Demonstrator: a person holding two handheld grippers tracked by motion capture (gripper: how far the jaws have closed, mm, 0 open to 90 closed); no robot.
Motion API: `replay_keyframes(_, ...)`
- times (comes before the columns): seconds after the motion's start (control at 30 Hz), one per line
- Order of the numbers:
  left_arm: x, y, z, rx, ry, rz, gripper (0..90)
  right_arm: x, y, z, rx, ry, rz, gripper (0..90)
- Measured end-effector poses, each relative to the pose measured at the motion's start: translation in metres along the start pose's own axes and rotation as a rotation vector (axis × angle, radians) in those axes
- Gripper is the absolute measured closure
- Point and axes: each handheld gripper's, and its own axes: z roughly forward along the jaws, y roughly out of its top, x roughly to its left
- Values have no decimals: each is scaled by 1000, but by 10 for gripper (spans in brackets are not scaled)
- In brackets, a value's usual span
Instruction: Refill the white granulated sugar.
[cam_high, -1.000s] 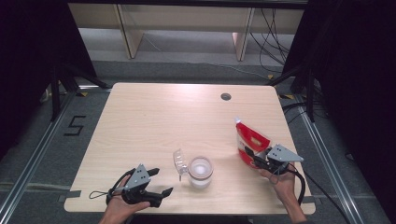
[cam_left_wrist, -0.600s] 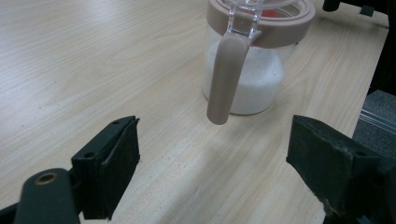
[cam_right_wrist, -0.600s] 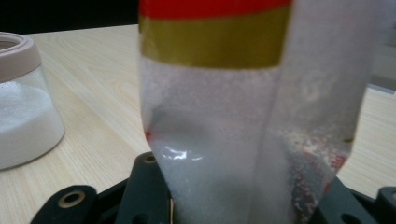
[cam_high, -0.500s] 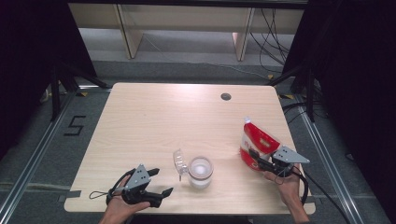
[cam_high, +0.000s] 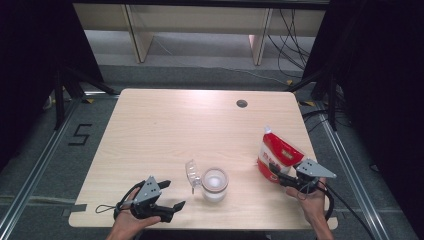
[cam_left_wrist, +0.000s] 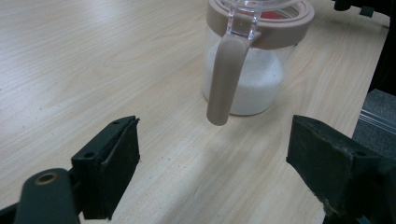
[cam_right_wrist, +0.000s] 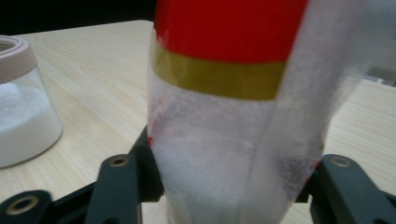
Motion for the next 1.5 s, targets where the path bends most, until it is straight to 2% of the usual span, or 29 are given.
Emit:
replay_keyframes(0.03, 0, 0, 0, 1, 0, 1, 165, 2, 0, -2, 17, -5, 17, 420)
replay_keyframes(0.1, 0, 0, 0, 0, -3, -1, 165, 2, 0, -4, 35, -13, 7, 381)
replay_keyframes(0.13, 0, 0, 0, -1, -3, -1, 165, 4, 0, -5, 45, -13, 26, 369)
replay_keyframes(0.23, 0, 0, 0, -3, -3, -2, 165, 4, 2, -9, 50, -23, 9, 349)
replay_keyframes(0.33, 0, 0, 1, -7, -3, -3, 165, 7, 3, -17, 65, -31, 68, 330)
replay_keyframes(0.37, 0, 1, 0, -3, -1, 4, 165, 7, 4, -19, 47, -40, 68, 323)
replay_keyframes(0.43, 0, 1, 0, -4, -1, 5, 165, 10, 5, -25, 60, -45, 73, 329)
replay_keyframes(0.5, 0, 1, 0, -4, 1, 3, 165, 14, 5, -29, 65, -68, 107, 329)
replay_keyframes(0.53, 0, 1, 0, -4, 1, -2, 165, 14, 4, -32, 74, -72, 85, 329)
replay_keyframes(0.57, 0, 1, 0, -6, 2, -6, 165, 18, 5, -34, 86, -85, 115, 326)
replay_keyframes(0.67, 0, 1, 0, -7, 4, -6, 165, 20, 7, -42, 81, -92, 94, 329)
replay_keyframes(0.7, 0, 2, 0, -5, 6, -5, 165, 22, 8, -44, 85, -110, 93, 326)
replay_keyframes(0.73, 0, 2, -1, -4, 7, -7, 165, 24, 8, -47, 86, -106, 121, 326)
replay_keyframes(0.77, 1, 2, -1, -4, 7, -4, 165, 26, 9, -50, 87, -108, 120, 326)
replay_keyframes(0.8, 1, 2, -1, -7, 4, -6, 165, 24, 9, -51, 76, -114, 81, 325)
replay_keyframes(0.83, 0, 2, -1, -12, 2, -11, 165, 28, 10, -54, 83, -124, 114, 324)
replay_keyframes(0.9, 0, 4, -3, -10, 9, -10, 165, 35, 11, -59, 95, -125, 138, 321)
replay_keyframes(1.0, 2, 5, -4, -13, 6, -3, 166, 40, 11, -62, 96, -118, 105, 323)
replay_keyframes(1.03, 3, 6, -4, -12, 1, 3, 166, 43, 11, -63, 92, -126, 116, 329)
replay_keyframes(1.07, 3, 6, -4, -16, -10, -8, 173, 47, 12, -66, 105, -111, 134, 333)
replay_keyframes(1.1, 3, 6, -4, -15, -9, -16, 182, 47, 12, -66, 98, -110, 103, 331)
replay_keyframes(1.13, 1, 6, -4, -18, -7, -43, 184, 51, 12, -69, 113, -113, 118, 331)
replay_keyframes(1.2, 2, 8, -6, -29, -10, -36, 185, 53, 11, -69, 109, -88, 77, 327)
replay_keyframes(1.27, 3, 10, -7, -34, -1, -48, 185, 59, 11, -71, 129, -98, 98, 323)
replay_keyframes(1.3, 4, 12, -8, -33, -2, -40, 186, 59, 11, -71, 120, -95, 57, 324)
replay_keyframes(1.33, 4, 13, -8, -34, -2, -27, 192, 62, 11, -72, 126, -82, 82, 324)
replay_keyframes(1.43, 3, 16, -8, -32, 4, -42, 197, 68, 10, -73, 126, -74, 82, 325)
replay_keyframes(1.47, 3, 18, -7, -35, 4, -47, 201, 71, 10, -74, 149, -73, 84, 324)
replay_keyframes(1.5, 3, 19, -8, -34, 3, -41, 204, 70, 9, -71, 142, -67, 36, 323)
